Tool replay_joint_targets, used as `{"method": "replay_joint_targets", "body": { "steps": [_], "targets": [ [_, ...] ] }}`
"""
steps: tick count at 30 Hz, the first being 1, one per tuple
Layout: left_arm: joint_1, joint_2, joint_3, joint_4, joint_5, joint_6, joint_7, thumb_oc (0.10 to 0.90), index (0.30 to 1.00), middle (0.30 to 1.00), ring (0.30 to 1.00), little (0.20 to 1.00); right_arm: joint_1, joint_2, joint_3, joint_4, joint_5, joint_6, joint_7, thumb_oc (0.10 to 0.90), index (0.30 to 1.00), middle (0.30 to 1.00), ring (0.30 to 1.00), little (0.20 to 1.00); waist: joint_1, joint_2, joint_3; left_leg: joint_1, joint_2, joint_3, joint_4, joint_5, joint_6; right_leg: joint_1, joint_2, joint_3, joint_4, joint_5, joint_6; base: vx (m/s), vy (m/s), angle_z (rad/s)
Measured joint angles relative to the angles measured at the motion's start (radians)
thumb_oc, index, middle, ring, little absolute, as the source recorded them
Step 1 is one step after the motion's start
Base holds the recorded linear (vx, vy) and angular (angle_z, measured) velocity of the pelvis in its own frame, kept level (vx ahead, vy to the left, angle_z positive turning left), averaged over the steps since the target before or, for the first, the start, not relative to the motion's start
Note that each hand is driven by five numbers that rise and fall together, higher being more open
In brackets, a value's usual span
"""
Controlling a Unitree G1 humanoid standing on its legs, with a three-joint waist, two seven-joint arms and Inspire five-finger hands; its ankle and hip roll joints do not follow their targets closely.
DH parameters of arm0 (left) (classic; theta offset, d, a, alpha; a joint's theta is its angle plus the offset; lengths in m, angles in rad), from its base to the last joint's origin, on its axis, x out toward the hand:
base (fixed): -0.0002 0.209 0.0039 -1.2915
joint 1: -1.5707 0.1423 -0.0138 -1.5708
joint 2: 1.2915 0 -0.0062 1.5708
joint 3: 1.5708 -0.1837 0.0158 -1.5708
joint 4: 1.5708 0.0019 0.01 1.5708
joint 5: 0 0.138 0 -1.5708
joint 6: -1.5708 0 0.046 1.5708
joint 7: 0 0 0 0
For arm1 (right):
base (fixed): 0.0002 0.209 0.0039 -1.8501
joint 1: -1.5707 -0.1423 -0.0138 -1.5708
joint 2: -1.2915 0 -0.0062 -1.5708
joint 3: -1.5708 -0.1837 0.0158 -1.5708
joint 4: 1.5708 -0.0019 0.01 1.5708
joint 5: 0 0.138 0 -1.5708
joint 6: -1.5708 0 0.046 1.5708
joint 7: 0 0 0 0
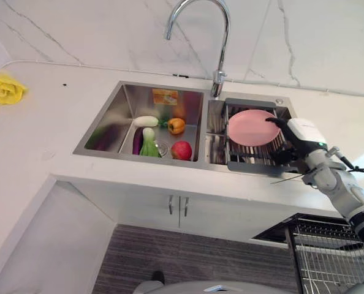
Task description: Place the dishes in the dishwasher.
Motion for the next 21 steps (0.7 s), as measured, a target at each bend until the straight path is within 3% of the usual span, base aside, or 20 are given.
{"method": "replay_joint_targets", "body": {
  "steps": [8, 21],
  "targets": [
    [-0.010, 0.006, -0.024, 0.000, 0.005, -0.001, 0.009, 0.800, 0.900, 0.900, 0.900, 0.900, -0.087, 0.015, 0.076, 0.048, -0.068, -0.006, -0.001, 0.800, 0.900, 0.900, 0.900, 0.900, 0.012, -0.007, 0.005, -0.001, 0.000, 0.000, -0.001, 0.001, 0.000, -0.001, 0.000, 0.000, 0.000, 0.000, 0.000, 0.01, -0.002, 0.00],
    [-0.020, 0.011, -0.025, -0.007, 0.039, -0.014, 0.046, 0.800, 0.900, 0.900, 0.900, 0.900, -0.123, 0.015, 0.086, 0.102, -0.215, 0.020, -0.065, 0.800, 0.900, 0.900, 0.900, 0.900, 0.031, -0.020, 0.012, -0.015, -0.003, -0.019, 0.000, 0.002, 0.000, -0.007, 0.000, -0.011, 0.000, 0.000, 0.000, 0.01, -0.005, 0.02]
  ]
}}
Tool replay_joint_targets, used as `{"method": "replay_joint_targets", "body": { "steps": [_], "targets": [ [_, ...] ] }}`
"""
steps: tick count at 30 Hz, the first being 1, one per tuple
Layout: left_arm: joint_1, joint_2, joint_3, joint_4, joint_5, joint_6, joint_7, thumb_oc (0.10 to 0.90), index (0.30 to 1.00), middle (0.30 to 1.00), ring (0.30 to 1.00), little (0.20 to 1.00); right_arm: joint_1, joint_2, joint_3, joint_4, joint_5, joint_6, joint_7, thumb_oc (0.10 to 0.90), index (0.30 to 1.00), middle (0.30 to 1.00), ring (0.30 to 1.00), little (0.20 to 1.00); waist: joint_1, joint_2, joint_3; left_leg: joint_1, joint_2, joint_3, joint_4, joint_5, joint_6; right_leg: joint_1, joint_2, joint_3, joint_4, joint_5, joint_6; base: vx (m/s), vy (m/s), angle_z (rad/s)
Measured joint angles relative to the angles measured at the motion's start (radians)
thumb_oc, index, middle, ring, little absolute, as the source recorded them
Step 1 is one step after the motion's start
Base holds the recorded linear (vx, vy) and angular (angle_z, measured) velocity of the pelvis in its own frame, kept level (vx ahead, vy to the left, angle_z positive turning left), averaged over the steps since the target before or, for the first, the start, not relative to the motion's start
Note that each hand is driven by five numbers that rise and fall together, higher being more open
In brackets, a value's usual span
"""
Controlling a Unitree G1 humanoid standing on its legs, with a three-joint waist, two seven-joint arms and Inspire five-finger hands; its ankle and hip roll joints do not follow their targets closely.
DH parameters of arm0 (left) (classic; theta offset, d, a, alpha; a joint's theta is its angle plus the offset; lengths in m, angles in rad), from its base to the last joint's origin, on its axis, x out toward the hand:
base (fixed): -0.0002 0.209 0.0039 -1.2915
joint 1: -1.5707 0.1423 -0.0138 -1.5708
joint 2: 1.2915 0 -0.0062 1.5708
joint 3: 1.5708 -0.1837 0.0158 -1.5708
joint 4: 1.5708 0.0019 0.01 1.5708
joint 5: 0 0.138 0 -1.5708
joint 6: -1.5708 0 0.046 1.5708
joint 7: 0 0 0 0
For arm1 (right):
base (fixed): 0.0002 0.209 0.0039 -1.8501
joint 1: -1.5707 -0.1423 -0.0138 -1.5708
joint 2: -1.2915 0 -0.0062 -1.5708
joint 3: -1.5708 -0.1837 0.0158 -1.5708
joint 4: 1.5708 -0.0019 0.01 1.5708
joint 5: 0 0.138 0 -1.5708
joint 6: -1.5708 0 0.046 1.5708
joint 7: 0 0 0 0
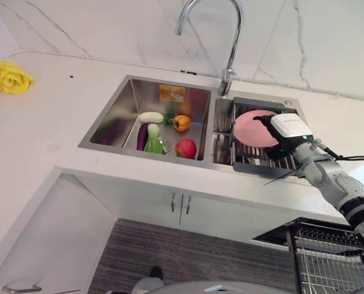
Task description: Place the dishes in the dishwasher.
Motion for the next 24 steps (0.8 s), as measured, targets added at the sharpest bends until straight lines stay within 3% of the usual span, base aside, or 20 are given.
{"method": "replay_joint_targets", "body": {
  "steps": [18, 19, 20, 24],
  "targets": [
    [-0.002, -0.001, -0.001, -0.003, -0.001, -0.009, 0.021, 0.800, 0.900, 0.900, 0.900, 0.900, -0.018, 0.056, 0.031, 0.144, -0.006, 0.071, -0.028, 0.800, 0.900, 0.900, 0.900, 0.900, 0.008, 0.001, 0.005, -0.027, -0.002, -0.021, 0.000, 0.005, 0.001, -0.015, 0.001, -0.023, 0.000, 0.000, 0.000, 0.01, -0.004, 0.03],
    [-0.002, -0.001, -0.001, -0.003, -0.001, -0.009, 0.022, 0.800, 0.900, 0.900, 0.900, 0.900, -0.018, 0.061, 0.031, 0.150, -0.009, 0.072, -0.032, 0.475, 0.413, 0.413, 0.413, 0.413, 0.009, 0.002, 0.006, -0.027, -0.002, -0.021, 0.000, 0.005, 0.001, -0.014, 0.001, -0.024, 0.000, 0.000, 0.000, 0.04, -0.023, 0.01],
    [-0.001, -0.001, -0.001, -0.003, -0.001, -0.009, 0.023, 0.800, 0.900, 0.900, 0.900, 0.900, -0.019, 0.081, 0.020, 0.169, -0.009, 0.077, -0.045, 0.400, 0.300, 0.300, 0.300, 0.300, 0.010, 0.004, 0.007, -0.025, -0.002, -0.023, 0.000, 0.005, 0.001, -0.012, 0.001, -0.025, 0.000, 0.000, 0.000, 0.00, 0.000, 0.00],
    [-0.004, -0.005, -0.001, -0.015, -0.001, -0.009, 0.031, 0.800, 0.900, 0.900, 0.900, 0.900, -0.019, 0.117, 0.010, 0.187, -0.039, 0.106, -0.073, 0.400, 0.300, 0.300, 0.300, 0.300, 0.013, 0.013, 0.020, -0.022, -0.003, -0.030, 0.000, 0.008, 0.001, -0.005, 0.001, -0.031, 0.000, 0.000, 0.000, 0.03, -0.023, 0.06]
  ]
}}
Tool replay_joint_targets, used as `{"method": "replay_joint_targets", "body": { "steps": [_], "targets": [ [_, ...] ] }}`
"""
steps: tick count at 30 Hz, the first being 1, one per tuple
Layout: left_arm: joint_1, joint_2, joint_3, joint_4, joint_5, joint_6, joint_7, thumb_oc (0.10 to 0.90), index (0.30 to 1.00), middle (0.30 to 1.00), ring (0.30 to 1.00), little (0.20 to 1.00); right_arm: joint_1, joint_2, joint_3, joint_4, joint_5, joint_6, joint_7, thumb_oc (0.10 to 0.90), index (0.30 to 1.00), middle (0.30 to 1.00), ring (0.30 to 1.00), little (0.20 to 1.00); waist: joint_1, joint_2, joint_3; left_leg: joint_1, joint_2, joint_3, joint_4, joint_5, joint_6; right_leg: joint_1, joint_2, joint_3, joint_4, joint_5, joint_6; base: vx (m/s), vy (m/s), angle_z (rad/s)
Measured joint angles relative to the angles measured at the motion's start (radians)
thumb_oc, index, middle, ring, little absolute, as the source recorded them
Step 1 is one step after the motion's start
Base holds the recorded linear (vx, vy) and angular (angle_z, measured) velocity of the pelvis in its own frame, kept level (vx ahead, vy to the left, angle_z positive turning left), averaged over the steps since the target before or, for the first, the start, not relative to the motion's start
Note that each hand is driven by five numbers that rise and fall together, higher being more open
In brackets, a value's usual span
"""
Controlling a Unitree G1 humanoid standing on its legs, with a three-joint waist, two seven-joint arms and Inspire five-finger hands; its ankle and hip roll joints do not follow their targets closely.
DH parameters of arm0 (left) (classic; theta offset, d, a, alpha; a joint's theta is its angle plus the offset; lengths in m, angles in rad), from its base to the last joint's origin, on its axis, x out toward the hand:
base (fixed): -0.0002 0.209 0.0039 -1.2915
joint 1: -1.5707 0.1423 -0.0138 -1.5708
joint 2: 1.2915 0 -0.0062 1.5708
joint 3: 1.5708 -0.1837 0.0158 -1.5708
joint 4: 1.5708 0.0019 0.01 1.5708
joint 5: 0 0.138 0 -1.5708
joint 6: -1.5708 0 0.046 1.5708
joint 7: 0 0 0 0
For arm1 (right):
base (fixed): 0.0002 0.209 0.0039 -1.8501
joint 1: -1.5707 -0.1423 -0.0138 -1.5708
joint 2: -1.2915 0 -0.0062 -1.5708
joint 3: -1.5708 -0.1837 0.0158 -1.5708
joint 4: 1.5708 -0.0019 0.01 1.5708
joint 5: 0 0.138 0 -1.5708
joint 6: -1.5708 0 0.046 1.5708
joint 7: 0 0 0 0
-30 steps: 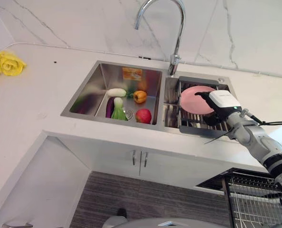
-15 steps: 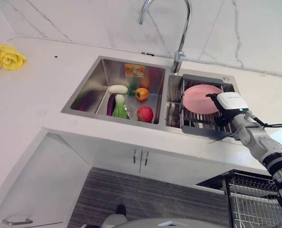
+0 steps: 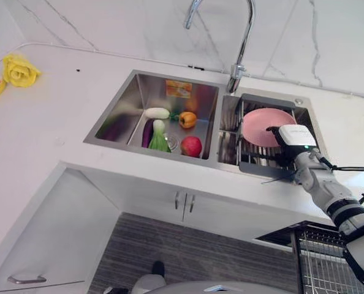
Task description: Place the dishes in the dishwasher.
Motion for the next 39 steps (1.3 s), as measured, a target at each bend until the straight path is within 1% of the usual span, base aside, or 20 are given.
{"method": "replay_joint_targets", "body": {
  "steps": [2, 5, 6, 7, 9, 14, 16, 18, 23, 27, 30, 32, 34, 36, 37, 38, 39],
  "targets": [
    [0.000, -0.002, 0.000, -0.007, 0.001, 0.000, 0.008, 0.800, 0.900, 0.900, 0.900, 0.900, 0.001, 0.000, -0.003, 0.000, -0.011, 0.005, -0.031, 0.400, 0.300, 0.300, 0.300, 0.300, 0.006, 0.005, 0.004, -0.001, 0.001, -0.006, -0.001, 0.002, 0.000, 0.004, 0.001, -0.008, -0.001, -0.002, -0.001, 0.09, -0.042, 0.10],
    [0.002, -0.002, 0.001, -0.010, 0.001, 0.001, 0.012, 0.800, 0.900, 0.900, 0.900, 0.900, 0.005, 0.000, -0.026, -0.037, -0.057, 0.014, -0.082, 0.400, 0.300, 0.300, 0.300, 0.300, 0.009, 0.004, 0.004, 0.000, 0.001, -0.009, -0.004, 0.003, -0.002, 0.007, 0.003, -0.011, -0.001, -0.004, -0.003, 0.00, -0.015, 0.05],
    [0.001, -0.003, 0.002, -0.015, 0.002, 0.001, 0.013, 0.800, 0.900, 0.900, 0.900, 0.900, 0.006, 0.001, -0.066, -0.075, -0.074, 0.013, -0.144, 0.400, 0.300, 0.300, 0.300, 0.300, 0.008, 0.004, 0.004, 0.001, 0.002, -0.013, -0.004, 0.005, -0.003, 0.010, 0.004, -0.015, -0.001, -0.006, -0.006, 0.09, -0.047, 0.08],
    [0.001, -0.002, 0.001, -0.016, 0.003, 0.001, 0.015, 0.800, 0.900, 0.900, 0.900, 0.900, 0.005, 0.002, -0.088, -0.094, -0.075, 0.016, -0.160, 0.400, 0.300, 0.300, 0.300, 0.300, 0.009, 0.003, 0.003, 0.002, 0.003, -0.013, -0.005, 0.005, -0.003, 0.012, 0.004, -0.015, -0.001, -0.007, -0.007, 0.01, -0.015, 0.07],
    [-0.001, 0.000, 0.001, -0.016, 0.013, 0.001, 0.024, 0.800, 0.900, 0.900, 0.900, 0.900, 0.002, 0.001, -0.117, -0.129, -0.074, 0.022, -0.155, 0.400, 0.300, 0.300, 0.300, 0.300, 0.015, -0.002, 0.002, 0.005, 0.005, -0.015, -0.005, 0.006, -0.004, 0.015, 0.008, -0.017, -0.001, -0.007, -0.007, 0.00, -0.008, 0.02],
    [-0.006, 0.000, 0.003, -0.015, 0.021, 0.002, 0.035, 0.800, 0.900, 0.900, 0.900, 0.900, 0.022, 0.009, -0.121, -0.151, -0.070, 0.022, -0.154, 0.400, 0.300, 0.300, 0.300, 0.300, 0.019, -0.006, 0.003, 0.004, 0.002, -0.017, 0.000, 0.008, -0.003, 0.015, 0.006, -0.018, -0.001, -0.007, -0.008, -0.03, 0.004, 0.00],
    [-0.009, -0.001, 0.009, -0.006, 0.030, 0.002, 0.042, 0.800, 0.900, 0.900, 0.900, 0.900, 0.050, 0.010, -0.123, -0.188, -0.036, 0.019, -0.155, 0.400, 0.300, 0.300, 0.300, 0.300, 0.016, -0.008, 0.002, 0.006, 0.002, -0.016, 0.000, 0.010, -0.003, 0.016, 0.005, -0.020, 0.000, -0.006, -0.008, -0.04, 0.004, 0.00],
    [-0.014, 0.000, 0.009, -0.003, 0.032, 0.006, 0.044, 0.800, 0.900, 0.900, 0.900, 0.900, 0.059, 0.015, -0.123, -0.192, -0.034, 0.018, -0.154, 0.400, 0.300, 0.300, 0.300, 0.300, 0.014, -0.009, 0.000, 0.008, 0.002, -0.016, 0.000, 0.009, -0.004, 0.019, 0.007, -0.019, 0.000, -0.006, -0.008, 0.00, 0.000, 0.00],
    [-0.018, 0.000, 0.008, -0.007, 0.039, 0.005, 0.056, 0.800, 0.900, 0.900, 0.900, 0.900, 0.063, 0.017, -0.129, -0.218, -0.026, 0.017, -0.153, 0.400, 0.300, 0.300, 0.300, 0.300, 0.013, -0.010, 0.000, 0.011, 0.003, -0.013, 0.000, 0.010, -0.004, 0.020, 0.005, -0.016, 0.000, -0.006, -0.008, 0.00, 0.000, 0.00],
    [-0.006, 0.000, 0.010, -0.022, 0.039, 0.005, 0.056, 0.800, 0.900, 0.900, 0.900, 0.900, 0.106, -0.001, -0.208, -0.379, -0.018, 0.016, -0.151, 0.400, 0.300, 0.300, 0.300, 0.300, 0.005, -0.008, 0.000, 0.014, 0.002, -0.008, 0.000, 0.010, -0.003, 0.019, -0.001, -0.012, 0.000, -0.006, -0.008, -0.05, 0.057, -0.03],
    [0.005, 0.001, 0.011, -0.034, 0.038, 0.005, 0.057, 0.800, 0.900, 0.900, 0.900, 0.900, 0.146, -0.006, -0.299, -0.514, -0.018, 0.015, -0.162, 0.400, 0.300, 0.300, 0.300, 0.300, -0.003, -0.007, 0.000, 0.016, 0.001, -0.004, 0.000, 0.009, -0.003, 0.019, -0.002, -0.009, 0.000, -0.006, -0.009, -0.06, 0.086, -0.04],
    [0.006, 0.000, 0.011, -0.035, 0.039, 0.007, 0.056, 0.800, 0.900, 0.900, 0.900, 0.900, 0.193, -0.027, -0.387, -0.626, -0.019, 0.009, -0.184, 0.400, 0.300, 0.300, 0.300, 0.300, -0.016, -0.006, 0.001, 0.019, 0.001, 0.002, 0.000, 0.008, -0.001, 0.014, -0.006, -0.002, 0.008, -0.005, -0.010, -0.10, 0.120, -0.09],
    [0.012, 0.000, 0.010, -0.034, 0.039, 0.009, 0.056, 0.800, 0.900, 0.900, 0.900, 0.900, 0.213, -0.045, -0.424, -0.658, -0.019, 0.008, -0.205, 0.400, 0.300, 0.300, 0.300, 0.300, -0.021, -0.007, 0.001, 0.028, -0.002, 0.012, -0.001, 0.006, 0.001, 0.016, -0.011, 0.008, 0.011, -0.004, -0.010, -0.08, 0.112, -0.15],
    [0.007, -0.002, 0.010, -0.035, 0.040, 0.021, 0.055, 0.800, 0.900, 0.900, 0.900, 0.900, 0.263, -0.058, -0.488, -0.687, -0.023, 0.009, -0.217, 0.400, 0.300, 0.300, 0.300, 0.300, -0.030, -0.006, 0.000, 0.035, -0.006, 0.018, -0.005, 0.003, 0.004, 0.021, -0.017, 0.011, 0.013, -0.003, -0.010, -0.06, 0.123, -0.09],
    [0.000, -0.004, 0.010, -0.032, 0.041, 0.025, 0.055, 0.800, 0.900, 0.900, 0.900, 0.900, 0.322, -0.086, -0.543, -0.712, -0.037, 0.016, -0.223, 0.400, 0.300, 0.300, 0.300, 0.300, -0.045, -0.006, 0.001, 0.037, -0.012, 0.022, -0.006, 0.000, 0.009, 0.017, -0.022, 0.016, 0.020, -0.002, -0.008, -0.07, 0.117, -0.08],
    [0.005, -0.002, 0.010, -0.033, 0.041, 0.026, 0.054, 0.800, 0.900, 0.900, 0.900, 0.900, 0.361, -0.093, -0.574, -0.729, -0.039, 0.019, -0.226, 0.400, 0.300, 0.300, 0.300, 0.300, -0.058, -0.008, 0.003, 0.042, -0.014, 0.027, 0.000, -0.001, 0.011, 0.008, -0.026, 0.021, 0.027, 0.001, -0.004, -0.10, 0.117, -0.16],
    [0.005, -0.004, 0.010, -0.034, 0.041, 0.028, 0.052, 0.800, 0.900, 0.900, 0.900, 0.900, 0.407, -0.099, -0.608, -0.756, -0.040, 0.023, -0.227, 0.400, 0.300, 0.300, 0.300, 0.300, -0.061, -0.006, 0.004, 0.039, -0.016, 0.035, 0.000, -0.002, 0.013, -0.007, -0.028, 0.035, 0.048, 0.000, -0.004, -0.13, 0.094, -0.22]
  ]
}}
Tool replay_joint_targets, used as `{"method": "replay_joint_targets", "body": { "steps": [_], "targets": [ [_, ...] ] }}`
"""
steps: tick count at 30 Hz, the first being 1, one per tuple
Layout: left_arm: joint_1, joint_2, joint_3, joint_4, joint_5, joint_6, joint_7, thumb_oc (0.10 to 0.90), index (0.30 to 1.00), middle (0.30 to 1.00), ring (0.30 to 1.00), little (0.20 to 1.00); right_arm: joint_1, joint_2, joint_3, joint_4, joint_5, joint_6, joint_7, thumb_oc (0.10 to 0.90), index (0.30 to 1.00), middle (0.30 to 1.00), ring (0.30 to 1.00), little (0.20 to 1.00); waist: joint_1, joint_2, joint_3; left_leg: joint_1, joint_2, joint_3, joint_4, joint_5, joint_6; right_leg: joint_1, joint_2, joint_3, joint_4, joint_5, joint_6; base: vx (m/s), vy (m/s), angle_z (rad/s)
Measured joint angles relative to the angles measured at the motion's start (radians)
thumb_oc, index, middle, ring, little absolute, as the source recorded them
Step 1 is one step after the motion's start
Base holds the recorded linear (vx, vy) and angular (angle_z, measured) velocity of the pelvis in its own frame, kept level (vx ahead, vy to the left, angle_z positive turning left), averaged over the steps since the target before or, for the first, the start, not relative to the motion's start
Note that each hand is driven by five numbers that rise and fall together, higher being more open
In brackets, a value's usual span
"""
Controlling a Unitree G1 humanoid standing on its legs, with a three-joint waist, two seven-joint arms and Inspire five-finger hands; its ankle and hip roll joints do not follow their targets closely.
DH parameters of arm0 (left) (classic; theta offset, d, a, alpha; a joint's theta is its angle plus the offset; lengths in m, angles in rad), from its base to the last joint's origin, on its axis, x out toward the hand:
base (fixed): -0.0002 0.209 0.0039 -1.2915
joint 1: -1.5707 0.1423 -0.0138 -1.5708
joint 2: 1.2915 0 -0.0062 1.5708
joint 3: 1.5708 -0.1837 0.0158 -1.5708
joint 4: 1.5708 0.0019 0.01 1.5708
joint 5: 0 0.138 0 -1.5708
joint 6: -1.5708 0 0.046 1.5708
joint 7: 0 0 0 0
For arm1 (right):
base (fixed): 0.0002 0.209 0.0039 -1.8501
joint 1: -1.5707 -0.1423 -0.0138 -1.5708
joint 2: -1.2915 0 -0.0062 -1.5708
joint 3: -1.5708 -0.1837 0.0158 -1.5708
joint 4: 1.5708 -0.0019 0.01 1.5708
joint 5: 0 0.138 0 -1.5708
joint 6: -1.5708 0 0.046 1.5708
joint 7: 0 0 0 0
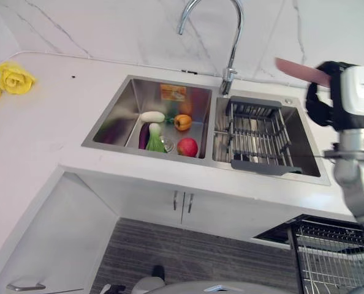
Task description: Place the dishes in the dishwasher.
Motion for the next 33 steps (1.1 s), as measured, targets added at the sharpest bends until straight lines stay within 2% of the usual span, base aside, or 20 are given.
{"method": "replay_joint_targets", "body": {
  "steps": [2, 5, 8, 9, 11, 12, 13, 15, 16, 17, 18, 19, 20, 21, 22, 23, 24, 26, 29, 33],
  "targets": [
    [0.003, 0.001, 0.002, 0.003, 0.002, 0.001, -0.002, 0.800, 0.900, 0.900, 0.900, 0.900, 0.059, -0.008, -0.036, -0.020, -0.002, -0.001, -0.011, 0.400, 0.300, 0.300, 0.300, 0.300, -0.033, -0.002, 0.005, -0.004, 0.003, 0.035, 0.000, 0.001, 0.008, -0.041, -0.005, 0.019, 0.033, 0.002, 0.003, -0.21, 0.120, -0.58],
    [-0.023, 0.005, 0.041, 0.025, 0.039, 0.000, -0.003, 0.800, 0.900, 0.900, 0.900, 0.900, 0.135, -0.018, -0.079, -0.034, -0.021, 0.008, -0.015, 0.400, 0.300, 0.300, 0.300, 0.300, -0.064, -0.012, 0.033, -0.016, 0.005, 0.160, 0.000, -0.006, 0.020, -0.127, -0.016, 0.090, 0.034, 0.049, 0.019, -0.22, 0.033, -1.13],
    [-0.036, 0.024, 0.076, 0.019, 0.037, -0.007, 0.000, 0.800, 0.900, 0.900, 0.900, 0.900, 0.192, -0.018, -0.108, -0.021, -0.050, 0.025, -0.017, 0.400, 0.300, 0.300, 0.300, 0.300, -0.077, -0.022, 0.057, -0.017, 0.013, 0.216, 0.000, -0.011, 0.029, -0.154, -0.020, 0.093, 0.021, 0.086, 0.034, -0.16, -0.044, -0.83],
    [-0.050, 0.040, 0.099, 0.019, 0.035, -0.008, -0.001, 0.800, 0.900, 0.900, 0.900, 0.900, 0.200, -0.017, -0.111, 0.009, -0.058, 0.047, -0.017, 0.400, 0.300, 0.300, 0.300, 0.300, -0.080, -0.015, 0.076, -0.018, 0.037, 0.281, -0.006, -0.022, 0.039, -0.176, -0.005, 0.053, -0.024, 0.125, 0.077, -0.27, -0.026, -1.32],
    [-0.059, 0.057, 0.116, 0.014, 0.030, -0.012, 0.001, 0.800, 0.900, 0.900, 0.900, 0.900, 0.207, -0.023, -0.120, 0.022, -0.058, 0.062, -0.022, 0.400, 0.300, 0.300, 0.300, 0.300, -0.094, -0.004, 0.073, -0.031, 0.059, 0.336, -0.004, -0.008, 0.038, -0.178, -0.027, -0.021, -0.013, 0.117, 0.072, -0.26, -0.018, -0.88],
    [-0.063, 0.061, 0.120, 0.009, 0.026, -0.022, 0.001, 0.800, 0.900, 0.900, 0.900, 0.900, 0.207, -0.048, -0.119, 0.044, -0.060, 0.058, -0.029, 0.400, 0.300, 0.300, 0.300, 0.300, -0.081, 0.008, 0.076, -0.030, 0.077, 0.368, -0.004, -0.005, 0.034, -0.196, -0.042, -0.076, 0.054, 0.101, 0.065, -0.20, -0.027, -0.80],
    [-0.072, 0.060, 0.117, 0.004, 0.017, -0.026, 0.001, 0.800, 0.900, 0.900, 0.900, 0.900, 0.212, -0.100, -0.117, 0.074, -0.079, 0.053, -0.028, 0.400, 0.300, 0.300, 0.300, 0.300, -0.065, 0.027, 0.081, -0.028, 0.098, 0.381, 0.005, -0.008, 0.032, -0.206, -0.053, -0.088, 0.123, 0.090, 0.068, -0.17, -0.061, -0.77],
    [-0.081, 0.070, 0.096, 0.002, -0.003, -0.026, 0.002, 0.800, 0.900, 0.900, 0.900, 0.900, 0.166, -0.170, -0.115, 0.158, -0.101, 0.050, -0.028, 0.400, 0.300, 0.300, 0.300, 0.300, -0.065, 0.033, 0.078, -0.035, 0.125, 0.415, 0.015, 0.012, 0.015, -0.186, -0.099, -0.025, 0.229, 0.031, 0.106, -0.19, -0.147, -0.70],
    [-0.079, 0.071, 0.068, 0.004, -0.026, -0.029, -0.002, 0.800, 0.900, 0.900, 0.900, 0.900, 0.103, -0.205, -0.112, 0.217, -0.115, 0.073, -0.032, 0.400, 0.300, 0.300, 0.300, 0.300, -0.040, 0.028, 0.068, -0.030, 0.147, 0.437, 0.030, 0.019, 0.004, -0.133, -0.140, 0.002, 0.199, 0.045, 0.125, -0.12, -0.150, -0.88],
    [-0.077, 0.073, 0.061, 0.004, -0.040, -0.028, -0.004, 0.800, 0.900, 0.900, 0.900, 0.900, 0.086, -0.216, -0.112, 0.223, -0.115, 0.081, -0.039, 0.400, 0.300, 0.300, 0.300, 0.300, -0.031, 0.017, 0.059, -0.028, 0.152, 0.430, 0.038, 0.024, -0.006, -0.094, -0.149, 0.008, 0.132, 0.096, 0.127, -0.12, -0.178, -0.72],
    [-0.075, 0.072, 0.064, 0.003, -0.053, -0.026, -0.004, 0.800, 0.900, 0.900, 0.900, 0.900, 0.075, -0.216, -0.112, 0.229, -0.116, 0.086, -0.050, 0.400, 0.300, 0.300, 0.300, 0.300, -0.028, 0.016, 0.054, -0.032, 0.167, 0.422, 0.048, 0.032, -0.018, -0.058, -0.109, 0.000, 0.066, 0.091, 0.113, -0.07, -0.150, -0.49],
    [-0.066, 0.054, 0.078, -0.004, -0.061, -0.031, -0.007, 0.800, 0.900, 0.900, 0.900, 0.900, 0.068, -0.216, -0.111, 0.231, -0.116, 0.099, -0.051, 0.400, 0.300, 0.300, 0.300, 0.300, -0.005, 0.017, 0.052, -0.049, 0.203, 0.418, 0.095, 0.021, -0.006, -0.049, -0.075, -0.010, 0.027, 0.080, 0.085, -0.09, -0.225, -0.39],
    [-0.068, 0.042, 0.069, -0.015, -0.062, -0.027, -0.006, 0.800, 0.900, 0.900, 0.900, 0.900, 0.060, -0.210, -0.111, 0.243, -0.116, 0.110, -0.052, 0.400, 0.300, 0.300, 0.300, 0.300, -0.002, 0.008, 0.042, -0.083, 0.192, 0.391, 0.109, -0.032, -0.008, -0.047, -0.073, -0.012, -0.004, 0.068, 0.058, -0.07, -0.215, -0.50],
    [-0.060, 0.027, 0.072, -0.016, -0.075, -0.024, -0.005, 0.800, 0.900, 0.900, 0.900, 0.900, 0.044, -0.206, -0.111, 0.260, -0.116, 0.120, -0.052, 0.400, 0.300, 0.300, 0.300, 0.300, 0.003, 0.009, 0.030, -0.084, 0.154, 0.386, 0.058, -0.030, -0.008, -0.051, -0.069, -0.013, -0.030, 0.066, 0.055, -0.04, -0.212, -0.48],
    [-0.050, 0.003, 0.083, -0.018, -0.088, -0.024, -0.006, 0.800, 0.900, 0.900, 0.900, 0.900, 0.031, -0.207, -0.111, 0.284, -0.116, 0.136, -0.052, 0.400, 0.300, 0.300, 0.300, 0.300, 0.009, 0.035, 0.015, -0.080, 0.124, 0.389, -0.003, 0.005, 0.002, -0.063, -0.048, -0.010, -0.042, 0.066, 0.055, -0.01, -0.211, -0.66],
    [-0.035, -0.010, 0.090, -0.019, -0.102, -0.024, -0.006, 0.800, 0.900, 0.900, 0.900, 0.900, 0.025, -0.167, -0.107, 0.311, -0.115, 0.150, -0.053, 0.400, 0.300, 0.300, 0.300, 0.300, 0.017, 0.049, 0.007, -0.064, 0.139, 0.398, 0.001, 0.064, -0.010, -0.061, -0.027, -0.016, -0.046, 0.065, 0.054, 0.02, -0.203, -0.65],
    [-0.026, -0.013, 0.104, -0.020, -0.103, -0.023, 0.002, 0.800, 0.900, 0.900, 0.900, 0.900, 0.045, -0.132, -0.098, 0.315, -0.114, 0.167, -0.051, 0.400, 0.300, 0.300, 0.300, 0.300, 0.016, 0.045, 0.006, -0.048, 0.147, 0.405, 0.011, 0.080, -0.017, -0.046, -0.014, -0.026, -0.047, 0.063, 0.050, 0.02, -0.203, -0.42],
    [-0.012, -0.010, 0.105, -0.020, -0.103, -0.011, 0.010, 0.800, 0.900, 0.900, 0.900, 0.900, 0.135, -0.068, -0.102, 0.305, -0.114, 0.172, -0.051, 0.400, 0.300, 0.300, 0.300, 0.300, -0.012, 0.047, -0.013, -0.042, 0.168, 0.399, 0.042, 0.082, -0.019, -0.019, 0.003, -0.041, -0.047, 0.061, 0.046, -0.01, -0.216, 0.02],
    [0.024, -0.010, 0.080, -0.035, -0.124, -0.003, 0.015, 0.800, 0.900, 0.900, 0.900, 0.900, 0.197, 0.072, -0.097, 0.268, -0.112, 0.172, -0.046, 0.400, 0.300, 0.300, 0.300, 0.300, -0.052, 0.048, -0.032, -0.031, 0.184, 0.402, 0.050, 0.084, -0.021, -0.010, 0.017, -0.053, -0.047, 0.044, 0.016, -0.03, -0.189, -0.07],
    [0.021, 0.007, 0.015, -0.054, -0.121, 0.011, 0.015, 0.800, 0.900, 0.900, 0.900, 0.900, 0.207, 0.086, 0.030, 0.264, -0.113, 0.140, -0.010, 0.400, 0.300, 0.300, 0.300, 0.300, -0.067, 0.059, -0.037, -0.046, 0.206, 0.401, 0.117, 0.083, -0.022, -0.004, 0.019, -0.052, -0.046, 0.044, 0.007, -0.02, -0.096, -0.11]
  ]
}}
